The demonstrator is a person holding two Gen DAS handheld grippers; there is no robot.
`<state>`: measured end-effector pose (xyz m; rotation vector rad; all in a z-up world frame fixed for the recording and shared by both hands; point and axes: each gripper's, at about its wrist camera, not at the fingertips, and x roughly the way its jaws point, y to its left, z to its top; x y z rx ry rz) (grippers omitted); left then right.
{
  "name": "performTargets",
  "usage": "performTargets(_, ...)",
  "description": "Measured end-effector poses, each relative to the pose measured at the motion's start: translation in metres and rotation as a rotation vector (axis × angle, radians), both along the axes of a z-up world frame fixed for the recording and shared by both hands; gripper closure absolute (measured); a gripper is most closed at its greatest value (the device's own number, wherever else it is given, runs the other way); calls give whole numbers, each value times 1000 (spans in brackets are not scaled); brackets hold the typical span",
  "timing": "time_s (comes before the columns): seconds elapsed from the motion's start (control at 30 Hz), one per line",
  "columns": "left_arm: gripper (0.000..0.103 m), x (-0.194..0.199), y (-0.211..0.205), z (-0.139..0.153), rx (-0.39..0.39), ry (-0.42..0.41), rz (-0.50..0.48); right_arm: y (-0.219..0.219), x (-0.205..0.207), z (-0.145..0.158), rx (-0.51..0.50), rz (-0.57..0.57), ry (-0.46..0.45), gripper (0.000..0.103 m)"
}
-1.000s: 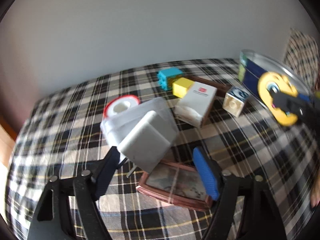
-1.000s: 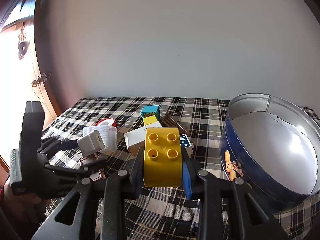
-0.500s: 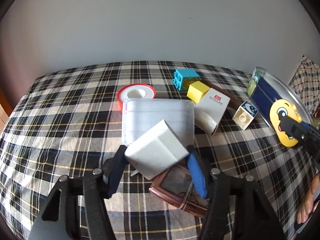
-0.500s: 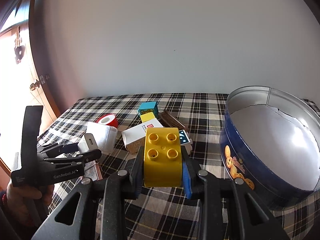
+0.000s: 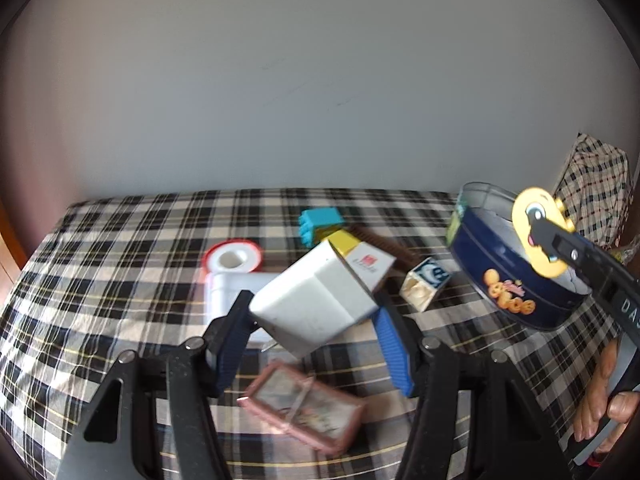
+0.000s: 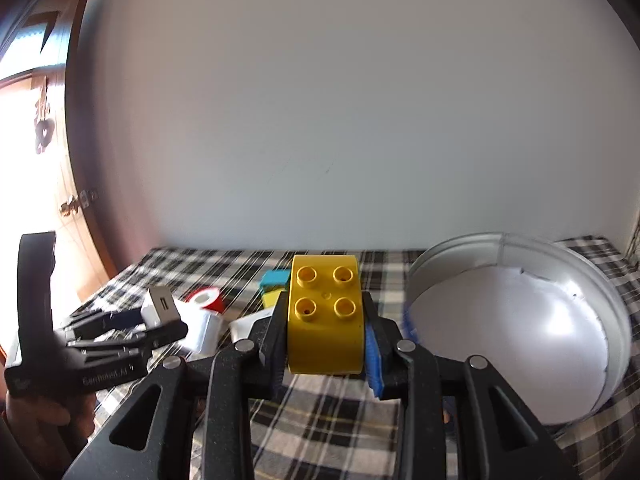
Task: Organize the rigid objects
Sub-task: 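Carry the yellow brick and white box over the blue tin with both grippers, then open both grippers to drop the brick and white box into the tin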
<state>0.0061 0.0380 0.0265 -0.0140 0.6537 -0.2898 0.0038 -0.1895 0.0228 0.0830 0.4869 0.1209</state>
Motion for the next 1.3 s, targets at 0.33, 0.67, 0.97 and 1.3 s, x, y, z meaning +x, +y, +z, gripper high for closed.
performTargets(0.33, 44, 0, -76, 8, 11, -27, -63, -65, -14, 0, -126, -119, -84, 69)
performTargets(0.67, 44, 7, -157, 25, -19, -79, -149, -156, -16, -1, -104, -308, -72, 69)
performTargets(0.97, 44, 19, -228, 20, -12, -54, -232, -203, -2, -11, -34, -400, 34, 69)
performTargets(1.3, 44, 31, -264, -1, 31, -12, -247, -196, 7, -23, -81, -407, 112, 69)
